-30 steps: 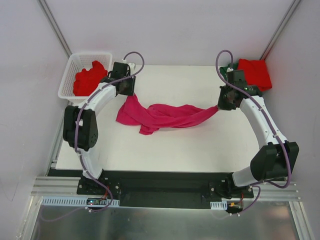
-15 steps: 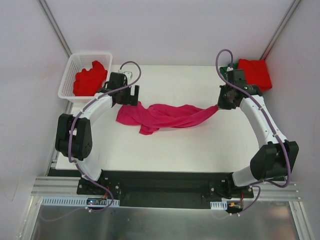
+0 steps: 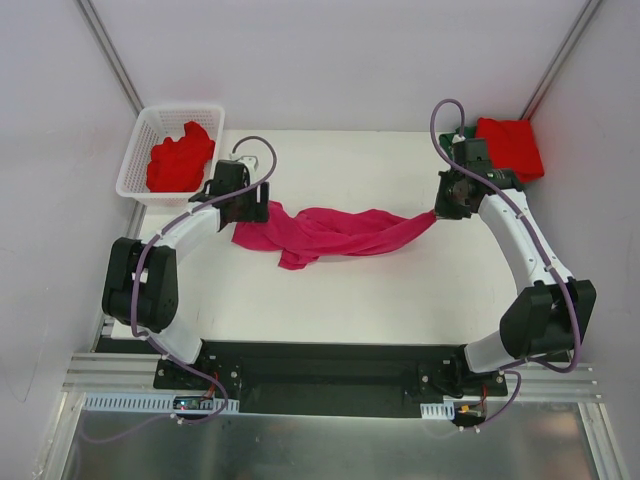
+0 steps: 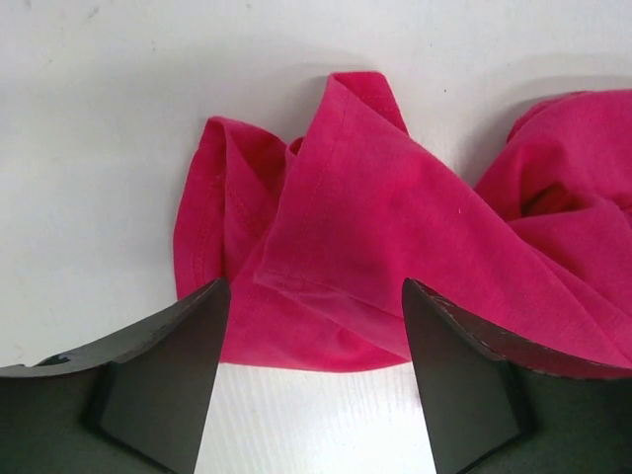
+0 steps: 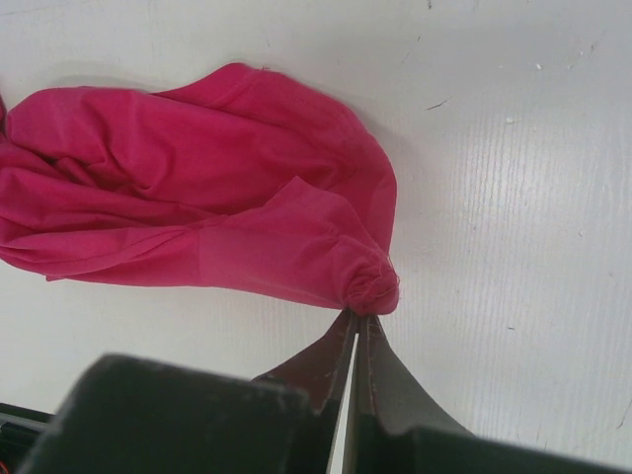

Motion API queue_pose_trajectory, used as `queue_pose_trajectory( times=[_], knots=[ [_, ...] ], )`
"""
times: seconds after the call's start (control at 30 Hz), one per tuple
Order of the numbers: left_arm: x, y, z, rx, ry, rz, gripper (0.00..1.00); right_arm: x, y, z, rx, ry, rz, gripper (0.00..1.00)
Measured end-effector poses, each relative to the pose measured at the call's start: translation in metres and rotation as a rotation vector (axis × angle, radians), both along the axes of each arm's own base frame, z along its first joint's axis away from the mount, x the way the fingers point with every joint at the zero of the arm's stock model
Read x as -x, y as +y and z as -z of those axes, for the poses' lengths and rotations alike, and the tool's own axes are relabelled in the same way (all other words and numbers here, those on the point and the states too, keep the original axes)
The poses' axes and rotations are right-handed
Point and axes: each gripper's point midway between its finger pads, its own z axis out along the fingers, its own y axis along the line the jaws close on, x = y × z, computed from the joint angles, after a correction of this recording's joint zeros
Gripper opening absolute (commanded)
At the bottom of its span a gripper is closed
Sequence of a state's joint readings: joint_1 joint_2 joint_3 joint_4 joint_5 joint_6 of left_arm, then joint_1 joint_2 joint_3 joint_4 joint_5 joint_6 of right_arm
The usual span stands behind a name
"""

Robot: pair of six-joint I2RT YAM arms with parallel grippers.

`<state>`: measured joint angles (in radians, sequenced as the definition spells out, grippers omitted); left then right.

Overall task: Fold and stack the t-shirts
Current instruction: Flatten out the tshirt

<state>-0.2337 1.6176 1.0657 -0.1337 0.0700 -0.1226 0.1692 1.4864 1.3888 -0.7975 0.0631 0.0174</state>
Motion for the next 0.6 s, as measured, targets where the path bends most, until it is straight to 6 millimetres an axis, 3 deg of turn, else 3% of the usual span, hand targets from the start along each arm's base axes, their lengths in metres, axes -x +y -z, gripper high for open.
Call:
queue_pose_trajectory(
  times=[0.27, 0.6],
  knots=[
    [-0.016, 0.008, -0.002, 0.010, -0.047, -0.025, 0.68, 0.000, 0.000, 0.000, 0.001, 0.000, 0.000, 0.01],
    [-0.017, 0.013, 0.008, 0.017, -0.037, -0.036, 0.59, -0.001, 0.000, -0.001, 0.000, -0.002, 0.000, 0.01]
  ],
)
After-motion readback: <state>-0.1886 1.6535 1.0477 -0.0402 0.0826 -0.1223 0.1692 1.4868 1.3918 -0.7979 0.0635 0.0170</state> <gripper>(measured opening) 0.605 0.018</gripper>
